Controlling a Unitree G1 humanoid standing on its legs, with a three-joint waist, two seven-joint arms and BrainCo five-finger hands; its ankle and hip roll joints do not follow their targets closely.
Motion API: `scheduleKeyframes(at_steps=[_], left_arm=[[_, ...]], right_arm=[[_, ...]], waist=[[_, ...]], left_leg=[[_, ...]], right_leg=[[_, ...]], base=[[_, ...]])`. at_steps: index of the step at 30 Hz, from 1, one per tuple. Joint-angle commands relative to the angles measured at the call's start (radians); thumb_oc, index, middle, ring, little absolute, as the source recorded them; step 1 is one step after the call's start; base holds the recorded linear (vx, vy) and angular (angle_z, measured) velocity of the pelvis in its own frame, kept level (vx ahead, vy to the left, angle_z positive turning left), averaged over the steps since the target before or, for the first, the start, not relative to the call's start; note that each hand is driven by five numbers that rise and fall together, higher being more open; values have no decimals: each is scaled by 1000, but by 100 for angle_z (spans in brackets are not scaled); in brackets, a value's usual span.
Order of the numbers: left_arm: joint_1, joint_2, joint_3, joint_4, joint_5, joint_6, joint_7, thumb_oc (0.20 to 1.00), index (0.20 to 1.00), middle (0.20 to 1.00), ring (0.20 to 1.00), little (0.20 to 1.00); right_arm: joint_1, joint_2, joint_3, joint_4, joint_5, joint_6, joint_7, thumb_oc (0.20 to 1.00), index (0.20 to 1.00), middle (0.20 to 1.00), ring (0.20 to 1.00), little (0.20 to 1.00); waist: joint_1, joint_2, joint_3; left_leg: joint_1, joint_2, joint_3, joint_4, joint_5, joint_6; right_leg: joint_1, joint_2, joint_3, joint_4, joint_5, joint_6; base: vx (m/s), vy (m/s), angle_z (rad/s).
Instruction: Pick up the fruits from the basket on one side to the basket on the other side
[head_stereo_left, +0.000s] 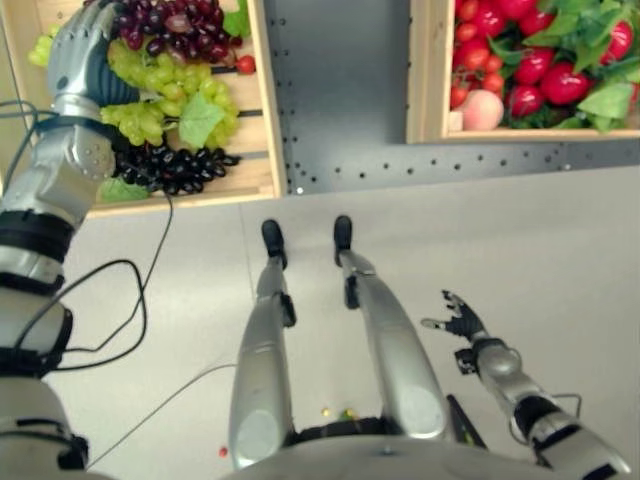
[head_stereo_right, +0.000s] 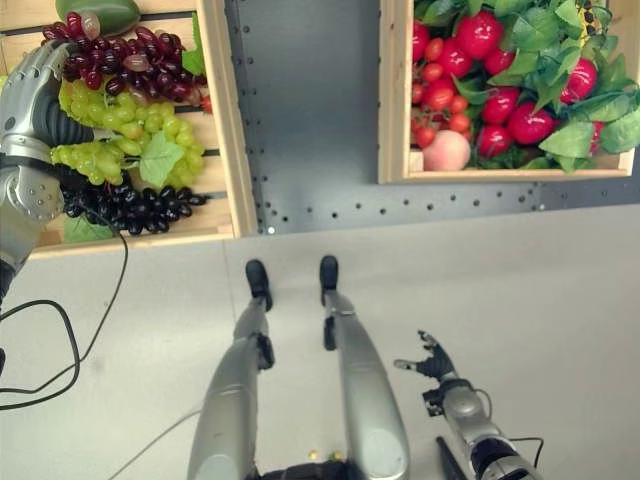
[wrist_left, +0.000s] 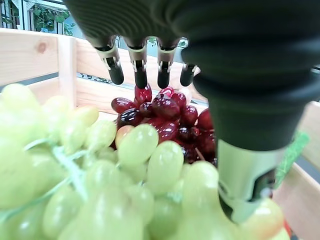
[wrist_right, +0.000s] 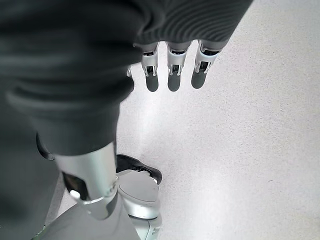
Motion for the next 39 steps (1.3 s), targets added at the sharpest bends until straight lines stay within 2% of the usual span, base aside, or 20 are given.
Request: scheduleKeyframes(at_steps=[1, 7, 12, 18, 31, 39], left_arm=[[-115, 73, -11, 17, -3, -16, -1, 1000, 1000, 1000, 1000, 1000], [-184, 57, -108, 63, 23, -4, -41, 1000, 1000, 1000, 1000, 1000], [-159, 22, -117, 111, 7, -5, -108, 1000, 1000, 1000, 1000, 1000], [-132, -12, -132, 113, 28, -5, -131, 1000, 1000, 1000, 1000, 1000], [-231, -35, -164, 121, 67, 6, -55, 1000, 1000, 1000, 1000, 1000], [-328, -44, -197, 183, 65, 23, -22, 1000, 1000, 1000, 1000, 1000]], right_arm=[[52, -49, 7, 13, 20, 1, 8, 1000, 1000, 1000, 1000, 1000], [37, -54, 18, -13, 27, -2, 3, 1000, 1000, 1000, 1000, 1000], [27, -55, 19, -26, 30, -1, -4, 1000, 1000, 1000, 1000, 1000], [16, -66, 15, -46, 29, -4, -11, 1000, 1000, 1000, 1000, 1000], [9, -63, 51, -71, 31, -15, 0, 1000, 1000, 1000, 1000, 1000], [17, -52, 60, -75, 47, -18, 10, 1000, 1000, 1000, 1000, 1000]], waist=[[-7, 15, -15], [-17, 7, -15], [-24, -9, -15], [-31, -21, -15], [-40, -35, -15], [-56, -60, -15]], left_leg=[[38, 1, 18, 80, -87, -6], [-3, -1, 18, 101, -97, -1], [-38, 2, 21, 122, -106, 4], [-58, 4, 21, 131, -110, 4], [-86, 0, 12, 112, -98, 1], [-96, 4, 10, 114, -102, 3]], right_leg=[[88, -54, -5, -77, 7, 156], [50, -56, -1, -69, 15, 160], [22, -52, 8, -70, 24, 160], [3, -52, 13, -71, 29, 160], [-28, -55, 2, -79, 38, 163], [-31, -49, -1, -89, 44, 166]], base=[[0, 0, 0], [0, 0, 0], [1, 4, -2], [0, 4, -3], [0, 0, 1], [4, -2, 0]])
